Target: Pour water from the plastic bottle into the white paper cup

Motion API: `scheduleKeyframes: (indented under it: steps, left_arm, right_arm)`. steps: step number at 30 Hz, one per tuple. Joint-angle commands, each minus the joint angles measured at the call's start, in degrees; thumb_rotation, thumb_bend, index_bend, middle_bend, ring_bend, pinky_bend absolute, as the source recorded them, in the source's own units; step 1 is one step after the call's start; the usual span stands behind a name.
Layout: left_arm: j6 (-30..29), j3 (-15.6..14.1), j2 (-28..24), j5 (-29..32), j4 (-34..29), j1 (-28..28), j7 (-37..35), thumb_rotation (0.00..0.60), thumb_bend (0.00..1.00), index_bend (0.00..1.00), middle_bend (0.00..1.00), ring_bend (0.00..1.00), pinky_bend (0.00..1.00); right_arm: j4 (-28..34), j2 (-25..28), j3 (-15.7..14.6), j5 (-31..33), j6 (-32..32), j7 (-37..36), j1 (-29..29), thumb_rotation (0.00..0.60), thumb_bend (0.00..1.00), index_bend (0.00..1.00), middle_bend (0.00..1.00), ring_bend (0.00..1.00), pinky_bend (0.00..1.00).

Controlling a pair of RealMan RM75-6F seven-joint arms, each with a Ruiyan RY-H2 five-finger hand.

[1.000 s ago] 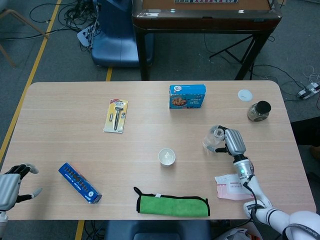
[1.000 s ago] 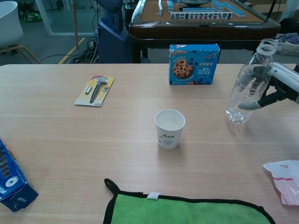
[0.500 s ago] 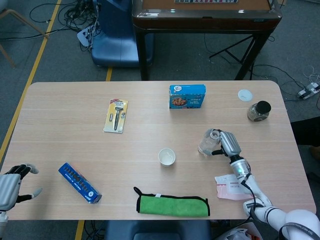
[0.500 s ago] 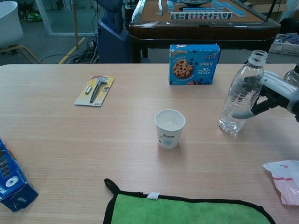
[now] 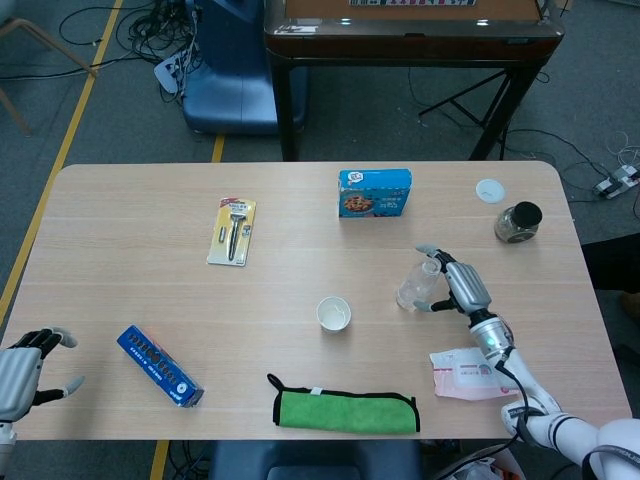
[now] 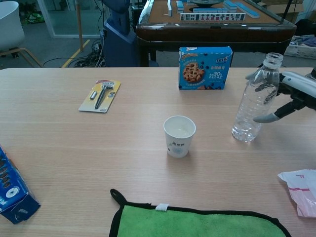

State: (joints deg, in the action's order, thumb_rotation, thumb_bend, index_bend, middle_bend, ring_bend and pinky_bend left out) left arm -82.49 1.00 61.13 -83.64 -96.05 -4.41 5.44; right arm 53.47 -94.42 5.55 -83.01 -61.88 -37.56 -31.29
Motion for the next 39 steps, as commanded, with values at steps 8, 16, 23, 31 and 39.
scheduleKeyframes:
  steps: [8, 16, 23, 31, 39]
  left_arm:
    - [0.18, -0.23, 0.52, -1.00, 0.36, -0.34, -0.59, 0.600, 0.11, 0.43, 0.34, 0.31, 0.55]
    - [0.07, -0.58, 1.22, -2.73, 1.28, -0.71, -2.19, 0.600, 0.11, 0.43, 0.34, 0.31, 0.55]
    - [-0.60, -0.50, 2.15, -3.75, 2.53, -0.87, -3.68, 0.600, 0.11, 0.43, 0.34, 0.31, 0.58]
    - [-2.99, -0.33, 3.44, -5.81, 4.81, -0.65, -5.29, 0.600, 0.11, 0.43, 0.34, 0.31, 0.58]
    - [-4.71, -0.08, 5.31, -7.47, 8.36, -0.80, -7.54, 0.600, 0.11, 0.43, 0.34, 0.32, 0.58]
  right_arm:
    - [18.52, 14.38, -1.33, 0.98, -3.39, 13.03, 4.99, 0.600, 0.00, 0.14, 0.13, 0.13, 0.30]
    - [30.43, 24.50, -3.53, 1.70, -9.24, 25.16, 10.95, 0.600, 0.00, 0.14, 0.14, 0.13, 0.30]
    - [34.88, 28.07, -5.37, 1.02, -14.30, 30.95, 15.72, 0.600, 0.00, 0.14, 0.15, 0.13, 0.30]
    - [34.20, 27.38, -6.73, -0.64, -18.34, 33.38, 19.73, 0.600, 0.00, 0.14, 0.17, 0.13, 0.30]
    - [34.42, 28.10, -6.66, -2.58, -20.47, 34.45, 21.38, 0.600, 0.00, 0.14, 0.19, 0.13, 0.30]
